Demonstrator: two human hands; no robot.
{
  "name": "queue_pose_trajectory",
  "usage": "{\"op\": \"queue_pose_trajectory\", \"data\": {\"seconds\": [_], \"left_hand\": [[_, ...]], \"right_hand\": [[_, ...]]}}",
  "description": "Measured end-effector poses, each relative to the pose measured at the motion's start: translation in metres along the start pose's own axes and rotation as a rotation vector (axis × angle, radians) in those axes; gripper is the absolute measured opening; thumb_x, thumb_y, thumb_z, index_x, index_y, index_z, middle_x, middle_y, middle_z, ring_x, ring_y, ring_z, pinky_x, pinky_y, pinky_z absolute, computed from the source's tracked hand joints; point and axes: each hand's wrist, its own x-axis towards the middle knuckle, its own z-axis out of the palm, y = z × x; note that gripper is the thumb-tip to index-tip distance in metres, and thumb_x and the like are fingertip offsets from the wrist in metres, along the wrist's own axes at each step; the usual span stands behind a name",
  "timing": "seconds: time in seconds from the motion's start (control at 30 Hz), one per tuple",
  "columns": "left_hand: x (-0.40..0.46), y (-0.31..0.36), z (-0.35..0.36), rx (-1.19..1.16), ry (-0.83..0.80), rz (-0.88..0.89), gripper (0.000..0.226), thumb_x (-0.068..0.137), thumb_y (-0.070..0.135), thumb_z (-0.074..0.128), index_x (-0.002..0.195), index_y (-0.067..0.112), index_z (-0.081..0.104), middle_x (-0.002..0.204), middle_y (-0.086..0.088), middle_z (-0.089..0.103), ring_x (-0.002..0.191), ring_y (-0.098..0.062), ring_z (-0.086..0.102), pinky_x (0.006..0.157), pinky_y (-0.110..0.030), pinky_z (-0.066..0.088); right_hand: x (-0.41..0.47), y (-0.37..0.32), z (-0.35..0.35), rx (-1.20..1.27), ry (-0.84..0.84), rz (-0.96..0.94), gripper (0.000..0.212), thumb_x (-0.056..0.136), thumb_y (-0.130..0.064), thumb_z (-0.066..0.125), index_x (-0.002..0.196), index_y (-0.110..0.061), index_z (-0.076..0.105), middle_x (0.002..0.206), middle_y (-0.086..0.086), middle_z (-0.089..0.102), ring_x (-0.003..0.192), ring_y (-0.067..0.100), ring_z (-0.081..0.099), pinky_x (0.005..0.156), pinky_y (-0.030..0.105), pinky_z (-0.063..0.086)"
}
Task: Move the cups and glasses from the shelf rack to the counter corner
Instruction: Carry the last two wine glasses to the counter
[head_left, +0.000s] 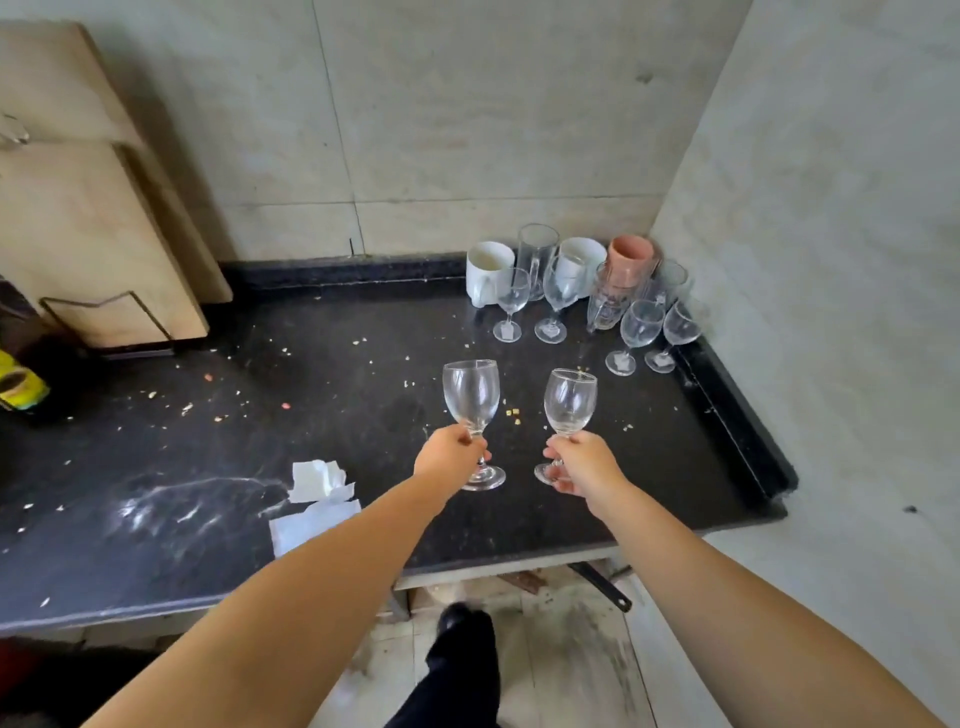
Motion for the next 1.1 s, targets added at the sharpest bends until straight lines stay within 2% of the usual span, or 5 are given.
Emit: {"op": "queue_pose_trajectory", "data": {"seconds": [0.2,0.4,0.87,1.0,1.1], "left_hand": [[0.072,0.039,0.006,0.068,-0.057,-0.019,0.017,0.088,0.016,0.053,0.093,0.010,0.068,0.104,-0.007,0.074,0.087,-0.022,0.063,0.076,-0.032,0.048],[0.122,0.063,0.017,0.004,-0.035,-0.048,0.024,0.089,0.022,0.056,0.101,0.005,0.069,0.100,-0.012,0.072,0.097,-0.029,0.066,0.086,-0.037,0.050],[0.166,0.083,0.063,-0.176,0.056,-0.194,0.018,0.090,0.020,0.058,0.101,0.011,0.069,0.100,-0.009,0.072,0.086,-0.021,0.062,0.068,-0.029,0.044],[0.170,0.081,0.066,-0.173,0.087,-0.218,0.019,0.091,0.022,0.055,0.073,0.022,0.059,0.079,0.002,0.064,0.073,-0.017,0.056,0.062,-0.027,0.043],[0.172,0.078,0.065,-0.147,0.073,-0.218,0.009,0.091,0.023,0.055,0.086,0.020,0.062,0.082,0.001,0.063,0.071,-0.014,0.054,0.062,-0.026,0.044]], "right_hand": [[0.069,-0.036,-0.007,0.007,0.069,-0.011,0.015,0.094,-0.019,0.049,0.103,-0.013,0.059,0.080,0.005,0.055,0.064,0.012,0.051,0.052,0.021,0.044],[0.132,-0.054,-0.008,0.140,0.075,-0.035,0.020,0.095,-0.010,0.049,0.111,-0.004,0.059,0.089,0.008,0.055,0.082,0.016,0.057,0.078,0.031,0.057],[0.199,-0.059,-0.006,0.180,-0.053,-0.032,0.027,0.092,-0.002,0.054,0.119,-0.001,0.059,0.105,0.014,0.059,0.093,0.017,0.059,0.088,0.033,0.053],[0.203,-0.050,-0.009,0.173,-0.075,-0.016,0.032,0.094,-0.013,0.057,0.125,-0.004,0.057,0.112,0.009,0.060,0.101,0.016,0.060,0.097,0.038,0.052],[0.203,-0.049,-0.010,0.172,-0.090,-0.017,0.032,0.094,-0.015,0.057,0.125,-0.004,0.057,0.112,0.007,0.060,0.103,0.016,0.060,0.098,0.038,0.052]]}}
